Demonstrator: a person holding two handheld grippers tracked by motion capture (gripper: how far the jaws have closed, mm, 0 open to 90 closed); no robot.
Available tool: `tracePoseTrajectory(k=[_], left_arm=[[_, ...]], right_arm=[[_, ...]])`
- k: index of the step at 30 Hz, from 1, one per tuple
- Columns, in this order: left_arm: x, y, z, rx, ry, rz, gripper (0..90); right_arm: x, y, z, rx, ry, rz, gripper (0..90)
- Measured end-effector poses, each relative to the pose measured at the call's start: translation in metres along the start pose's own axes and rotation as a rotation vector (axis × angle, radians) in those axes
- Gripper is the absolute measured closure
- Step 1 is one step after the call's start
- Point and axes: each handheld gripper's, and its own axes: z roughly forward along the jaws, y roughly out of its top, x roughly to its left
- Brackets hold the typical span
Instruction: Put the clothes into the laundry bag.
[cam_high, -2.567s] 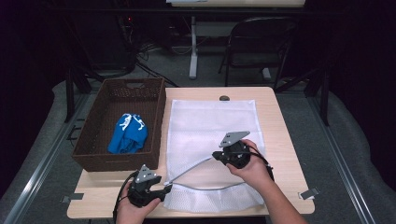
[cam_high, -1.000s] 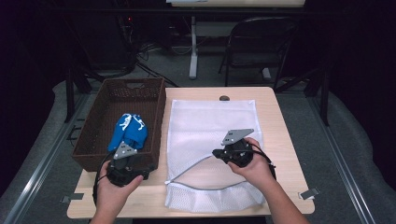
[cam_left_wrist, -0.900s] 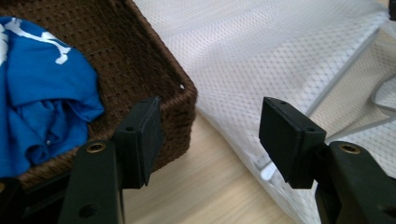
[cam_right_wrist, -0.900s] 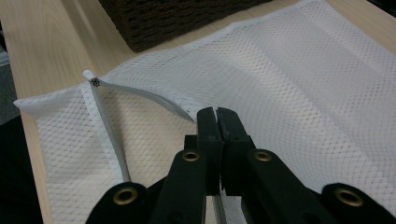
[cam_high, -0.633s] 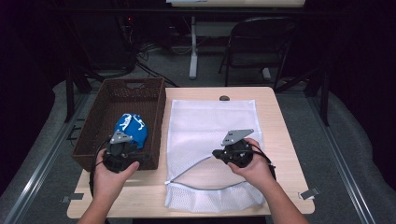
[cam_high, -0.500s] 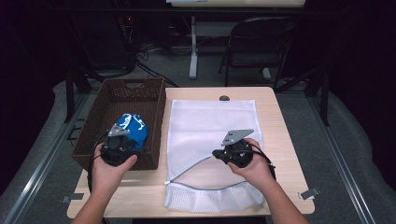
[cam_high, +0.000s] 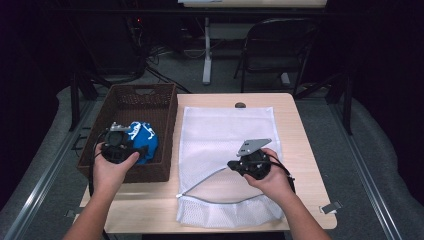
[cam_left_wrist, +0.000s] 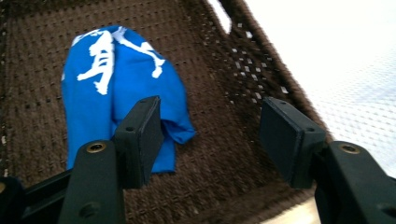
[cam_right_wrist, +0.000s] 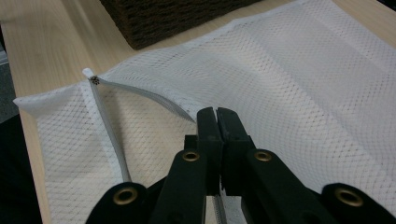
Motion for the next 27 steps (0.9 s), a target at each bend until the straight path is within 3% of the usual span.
tracePoseTrajectory(k=[16,23,27], left_arm=[[0.021,0.011,0.016,0.043,0.049,-0.042,40.1],[0.027,0.021,0.026,0.087,0.048,-0.079,39.9],[0.029,0.030,0.036,0.130,0.073,-0.081,35.7]], right_arm=[[0.000,-0.001,0.001,0.001,-0.002,0.002,88.8],[0.000,-0.001,0.001,0.003,-0.003,-0.001,88.8],[-0.001,-0.001,0.002,0.005,-0.004,0.000,88.8]])
